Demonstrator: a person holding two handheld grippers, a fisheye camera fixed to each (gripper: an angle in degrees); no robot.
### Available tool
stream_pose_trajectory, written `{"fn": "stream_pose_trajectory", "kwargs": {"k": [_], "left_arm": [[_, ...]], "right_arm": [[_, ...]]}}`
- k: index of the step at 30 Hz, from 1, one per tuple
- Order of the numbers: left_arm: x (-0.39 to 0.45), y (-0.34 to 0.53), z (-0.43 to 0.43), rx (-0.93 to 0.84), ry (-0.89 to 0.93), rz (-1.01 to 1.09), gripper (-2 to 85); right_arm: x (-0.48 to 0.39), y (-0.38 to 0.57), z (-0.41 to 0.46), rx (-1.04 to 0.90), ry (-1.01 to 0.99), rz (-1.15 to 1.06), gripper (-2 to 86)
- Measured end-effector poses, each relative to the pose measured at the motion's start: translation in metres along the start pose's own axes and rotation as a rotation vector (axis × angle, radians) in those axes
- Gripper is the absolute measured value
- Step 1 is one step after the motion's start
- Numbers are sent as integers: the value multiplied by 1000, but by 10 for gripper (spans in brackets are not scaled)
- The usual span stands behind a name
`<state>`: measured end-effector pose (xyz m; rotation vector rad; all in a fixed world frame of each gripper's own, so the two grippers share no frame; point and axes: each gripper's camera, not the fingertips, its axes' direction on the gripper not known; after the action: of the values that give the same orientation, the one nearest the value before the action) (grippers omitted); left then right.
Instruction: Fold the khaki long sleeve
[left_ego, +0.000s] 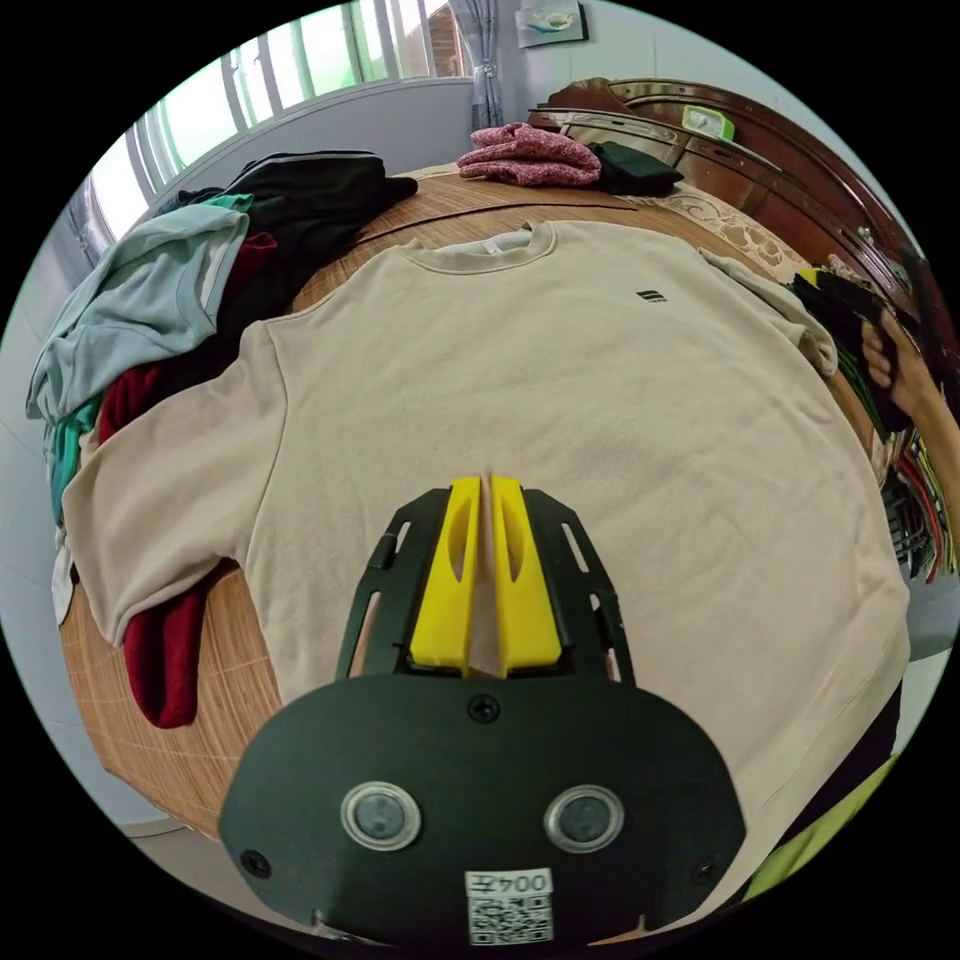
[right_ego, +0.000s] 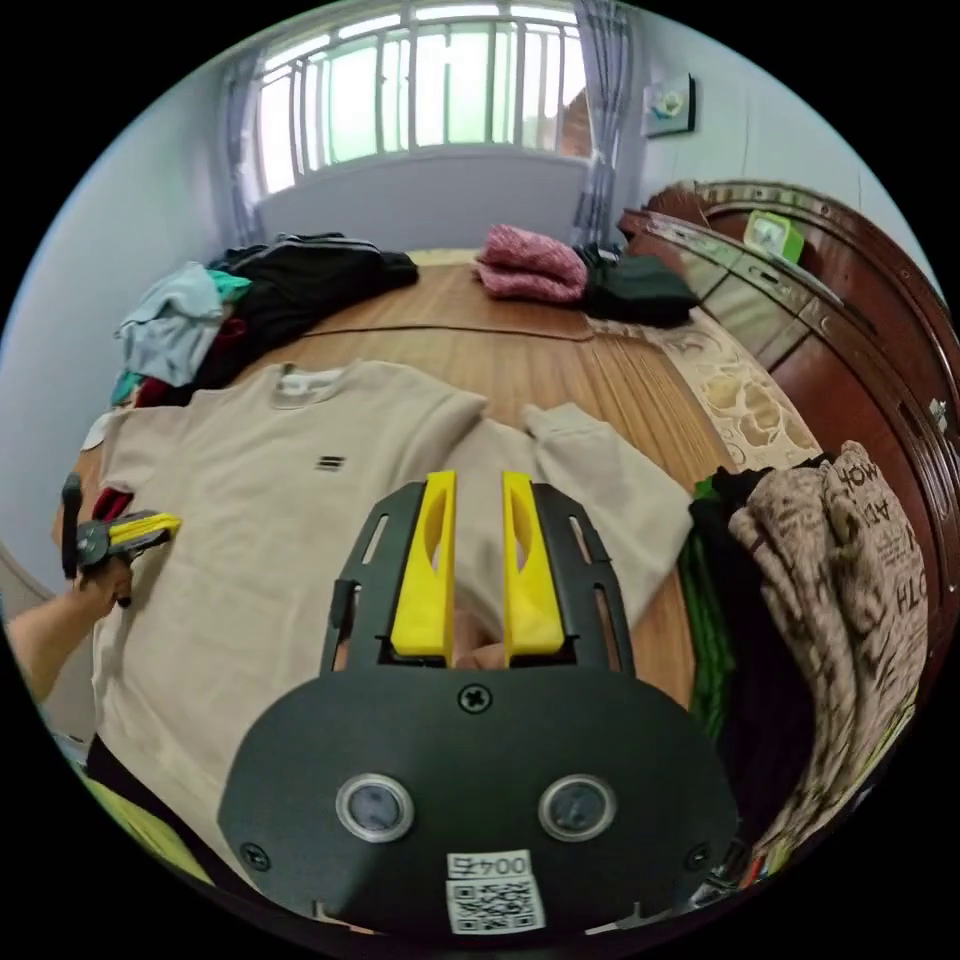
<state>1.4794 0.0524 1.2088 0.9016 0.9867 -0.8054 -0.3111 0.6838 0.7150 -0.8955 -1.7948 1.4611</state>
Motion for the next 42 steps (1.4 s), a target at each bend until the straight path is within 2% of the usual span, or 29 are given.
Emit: {"fn": "stream_pose_trajectory", "kwargs": {"k": [3,10,14,16,22,27,30,36,42], "left_arm": [[-3,-3,-5,0,3,-2,28],[-2,-10,-18,1,-32,14,28],[-6,-12,-25,1,-32,14,27],[-7,-13,-28,1,-32,14,27],[-10,-16,-38,0,-49,21,26],[-14,-18,-45,0,-55,24,26],[-18,-19,-49,0,-48,20,26],[-23,-20,-57,-1,-54,23,26],[-29,-21,-63,-1,-58,24,26]], "right_arm": [[31,-52,34,-94,60,50,126],[32,-123,97,-267,97,53,151],[38,-145,118,-390,164,44,91],[48,-154,107,-404,110,53,62],[109,-187,-11,-182,121,232,51],[191,-171,-156,178,41,529,50],[232,-136,-211,341,-23,682,50],[286,-60,-239,416,-165,903,49],[255,-64,-242,410,-298,814,49]]}}
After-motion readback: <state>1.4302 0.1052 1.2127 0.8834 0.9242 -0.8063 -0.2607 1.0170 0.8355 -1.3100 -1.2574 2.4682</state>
